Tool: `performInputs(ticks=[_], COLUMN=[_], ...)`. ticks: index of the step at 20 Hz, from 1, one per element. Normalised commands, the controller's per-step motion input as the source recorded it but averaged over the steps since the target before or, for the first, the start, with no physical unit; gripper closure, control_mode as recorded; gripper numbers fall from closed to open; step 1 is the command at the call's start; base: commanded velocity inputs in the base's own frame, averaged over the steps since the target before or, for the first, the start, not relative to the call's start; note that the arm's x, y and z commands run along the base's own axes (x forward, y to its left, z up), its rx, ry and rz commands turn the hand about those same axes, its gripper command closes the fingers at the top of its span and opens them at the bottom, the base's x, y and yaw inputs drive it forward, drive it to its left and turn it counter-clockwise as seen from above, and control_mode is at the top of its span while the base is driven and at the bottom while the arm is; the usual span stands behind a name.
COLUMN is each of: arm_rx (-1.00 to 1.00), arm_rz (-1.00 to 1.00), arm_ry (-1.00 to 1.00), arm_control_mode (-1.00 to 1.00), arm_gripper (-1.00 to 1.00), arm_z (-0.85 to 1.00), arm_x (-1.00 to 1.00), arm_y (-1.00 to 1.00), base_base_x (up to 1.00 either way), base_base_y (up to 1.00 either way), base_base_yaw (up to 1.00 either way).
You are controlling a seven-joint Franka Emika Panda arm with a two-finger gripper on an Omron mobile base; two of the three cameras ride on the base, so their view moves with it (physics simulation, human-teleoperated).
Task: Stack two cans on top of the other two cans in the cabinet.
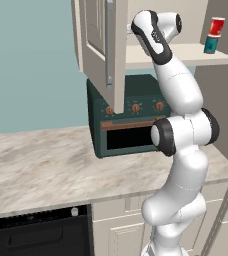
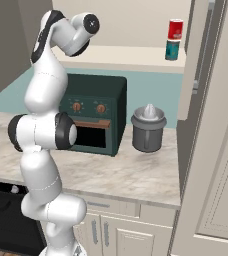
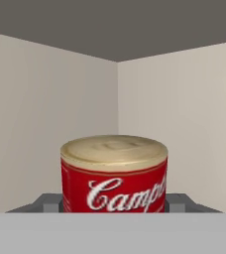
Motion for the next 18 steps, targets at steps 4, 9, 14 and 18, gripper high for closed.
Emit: performInputs(ticks=[4,9,14,18], arm_rx=[0.00,0.00,0.00,0.00], arm_rz=[0.00,0.00,0.00,0.00], arm_ry=[0.00,0.00,0.00,0.00], arm_control_mode=[-1.00,-1.00,-1.00,-1.00], arm_gripper=[1.00,1.00,1.00,1.00], arm_z=[0.00,0.00,0.00,0.00], arm_x=[0.00,0.00,0.00,0.00], arm_y=[0.00,0.00,0.01,0.02], base_base_x=[0.00,0.00,0.00,0.00], base_base_y=[0.00,0.00,0.00,0.00], base_base_yaw=[0.00,0.00,0.00,0.00])
